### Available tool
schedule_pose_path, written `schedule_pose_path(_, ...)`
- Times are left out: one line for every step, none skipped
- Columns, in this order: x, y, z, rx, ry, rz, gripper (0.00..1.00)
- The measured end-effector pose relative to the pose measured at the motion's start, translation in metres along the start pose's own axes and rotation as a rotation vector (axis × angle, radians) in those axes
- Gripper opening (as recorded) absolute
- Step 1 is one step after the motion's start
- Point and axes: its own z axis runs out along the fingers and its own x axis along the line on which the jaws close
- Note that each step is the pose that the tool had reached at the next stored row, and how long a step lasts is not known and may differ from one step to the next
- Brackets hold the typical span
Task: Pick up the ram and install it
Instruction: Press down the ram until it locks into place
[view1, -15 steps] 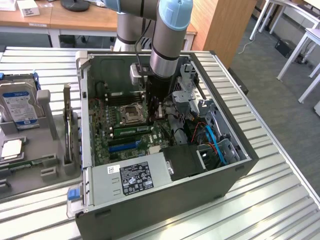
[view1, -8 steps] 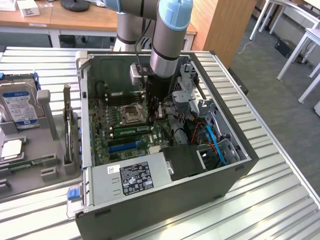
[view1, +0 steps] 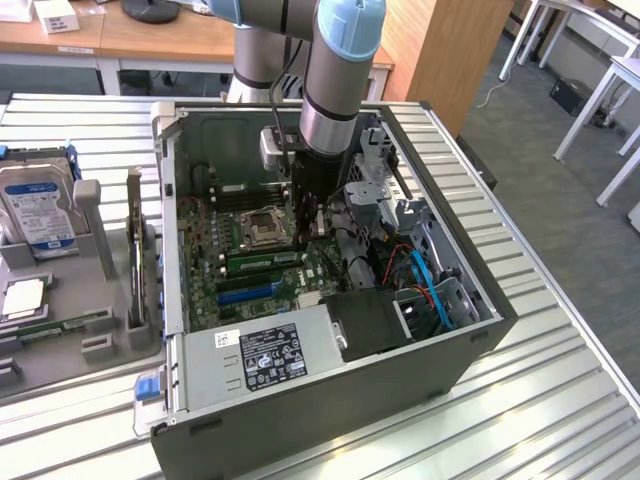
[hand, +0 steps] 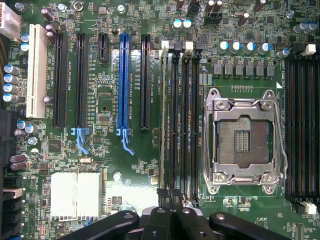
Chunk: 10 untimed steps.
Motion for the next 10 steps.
schedule_pose_path(0.0,0.0,0.0,0.0,0.0,0.0,0.1)
schedule_pose_path(0.0,0.0,0.0,0.0,0.0,0.0,0.1)
schedule_pose_path(0.0,0.0,0.0,0.0,0.0,0.0,0.1)
schedule_pose_path(0.0,0.0,0.0,0.0,0.0,0.0,0.1)
schedule_pose_path(0.0,0.0,0.0,0.0,-0.0001,0.0,0.1)
schedule_pose_path(0.0,0.0,0.0,0.0,0.0,0.0,0.1)
schedule_pose_path(0.0,0.0,0.0,0.0,0.0,0.0,0.1)
schedule_pose_path(0.0,0.0,0.0,0.0,0.0,0.0,0.1)
schedule_pose_path(0.0,0.0,0.0,0.0,0.0,0.0,0.1)
schedule_pose_path(0.0,0.0,0.0,0.0,0.0,0.0,0.1)
